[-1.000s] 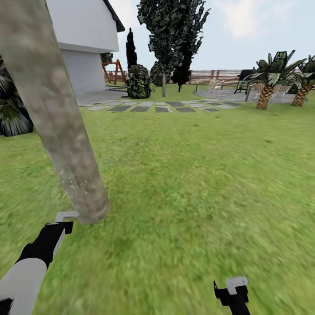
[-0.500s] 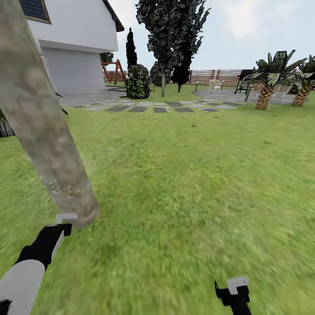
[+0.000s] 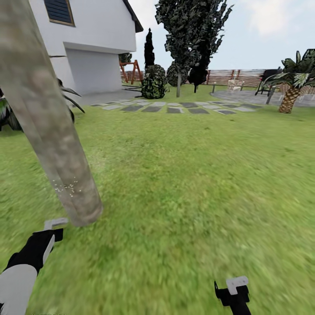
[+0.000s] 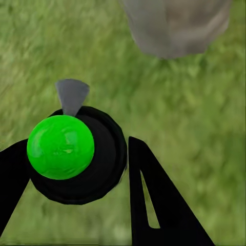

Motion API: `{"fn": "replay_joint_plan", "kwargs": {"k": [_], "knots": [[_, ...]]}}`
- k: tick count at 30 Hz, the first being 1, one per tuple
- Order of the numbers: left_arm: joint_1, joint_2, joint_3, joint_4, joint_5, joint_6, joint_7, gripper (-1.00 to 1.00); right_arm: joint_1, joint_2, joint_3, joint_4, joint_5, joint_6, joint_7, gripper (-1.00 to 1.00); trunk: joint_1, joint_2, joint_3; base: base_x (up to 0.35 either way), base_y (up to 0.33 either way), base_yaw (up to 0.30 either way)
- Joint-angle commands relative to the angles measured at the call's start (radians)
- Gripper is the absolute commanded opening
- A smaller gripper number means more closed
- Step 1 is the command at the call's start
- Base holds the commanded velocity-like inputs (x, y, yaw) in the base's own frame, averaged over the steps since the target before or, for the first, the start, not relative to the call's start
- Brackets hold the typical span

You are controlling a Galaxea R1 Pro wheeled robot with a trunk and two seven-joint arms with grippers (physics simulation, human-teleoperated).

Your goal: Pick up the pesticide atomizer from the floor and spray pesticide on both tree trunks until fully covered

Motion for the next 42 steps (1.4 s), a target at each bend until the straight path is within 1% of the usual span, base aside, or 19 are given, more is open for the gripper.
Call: {"fn": "replay_joint_plan", "kwargs": {"k": [1,6,13,16,17,18,19,20,21,23,24,27,28,29,30,34,37,39,42], "knots": [[0.000,0.000,0.000,0.000,0.000,0.000,0.000,-1.00,0.000,0.000,0.000,0.000,0.000,0.000,0.000,1.00,0.000,0.000,0.000,0.177,-0.243,0.276],[0.000,-0.001,-0.001,-0.005,-0.001,0.001,0.001,-1.00,0.000,0.001,0.001,0.000,0.000,0.000,0.000,1.00,0.000,0.000,0.000,0.217,-0.211,0.276],[-0.002,-0.006,-0.012,-0.017,0.000,0.001,0.000,-1.00,0.000,0.000,0.000,0.000,0.000,0.000,0.000,1.00,0.000,0.000,0.000,0.236,-0.187,0.276],[-0.005,-0.013,-0.017,-0.090,0.000,0.013,-0.006,-1.00,0.000,0.002,0.000,-0.001,-0.001,0.000,-0.001,1.00,0.000,0.000,0.000,0.131,-0.097,0.066],[-0.008,-0.015,-0.022,-0.099,0.000,0.016,-0.007,-1.00,0.000,0.002,0.001,0.000,0.000,0.000,-0.001,1.00,0.000,0.000,0.000,0.040,-0.029,0.019],[-0.012,-0.017,-0.036,-0.107,0.001,0.021,-0.008,-1.00,0.000,0.003,0.001,0.000,-0.001,0.000,-0.001,1.00,0.000,0.000,0.000,0.021,-0.015,0.010],[-0.016,-0.023,-0.062,-0.116,0.002,0.037,-0.010,-1.00,0.000,0.002,0.000,0.000,0.000,0.000,-0.001,1.00,0.000,0.000,0.000,0.008,-0.006,0.004],[-0.019,-0.032,-0.081,-0.129,0.003,0.050,-0.011,-1.00,0.000,0.001,0.000,0.000,0.000,0.000,-0.001,1.00,0.000,0.000,0.000,0.004,-0.003,0.002],[-0.031,-0.047,-0.098,-0.152,0.004,0.076,-0.012,-1.00,0.000,0.000,0.000,0.000,0.000,0.000,-0.001,1.00,0.000,0.000,0.000,0.002,-0.001,0.001],[-0.051,-0.059,-0.111,-0.183,0.005,0.117,-0.014,-1.00,0.000,-0.001,0.000,-0.001,0.000,0.000,-0.002,1.00,0.000,0.000,0.000,0.000,0.000,0.000],[-0.060,-0.056,-0.114,-0.209,0.006,0.137,-0.015,-1.00,0.000,-0.001,0.000,-0.001,0.000,0.000,-0.002,1.00,0.000,0.000,0.000,0.000,0.000,0.000],[-0.082,-0.055,-0.115,-0.244,0.006,0.157,-0.016,-1.00,0.000,-0.001,0.000,0.000,-0.001,0.000,-0.001,1.00,0.000,0.000,0.000,0.000,0.000,0.000],[-0.092,-0.054,-0.115,-0.251,0.006,0.178,-0.017,-1.00,0.000,-0.001,0.000,0.000,-0.001,0.001,-0.001,1.00,0.000,0.000,0.000,0.000,0.000,0.000],[-0.110,-0.047,-0.115,-0.262,0.005,0.237,-0.022,-1.00,0.000,0.000,0.000,-0.001,-0.001,0.001,-0.001,1.00,0.000,0.000,0.000,0.000,0.000,0.000],[-0.113,-0.044,-0.115,-0.265,0.004,0.248,-0.026,-1.00,0.000,0.000,0.000,-0.001,-0.001,0.001,-0.001,1.00,0.000,0.000,0.000,0.000,0.000,0.000],[-0.114,-0.024,-0.116,-0.268,0.006,0.262,-0.029,-1.00,0.000,0.001,0.000,-0.001,-0.002,0.001,-0.002,1.00,0.000,0.000,0.000,0.000,0.000,0.047],[-0.113,-0.024,-0.117,-0.272,0.005,0.265,-0.029,-1.00,0.000,0.002,0.000,-0.001,-0.001,0.000,-0.002,1.00,0.000,0.000,0.000,0.000,0.000,0.253],[-0.108,-0.022,-0.117,-0.323,0.006,0.267,-0.029,-1.00,0.000,0.002,0.000,-0.001,-0.001,0.000,-0.002,1.00,0.000,0.000,0.000,0.000,0.000,0.232],[-0.106,-0.028,-0.118,-0.344,0.006,0.268,-0.029,-1.00,0.000,0.000,0.000,-0.001,-0.002,0.000,-0.002,1.00,0.000,0.000,0.000,0.036,-0.031,0.047]]}}
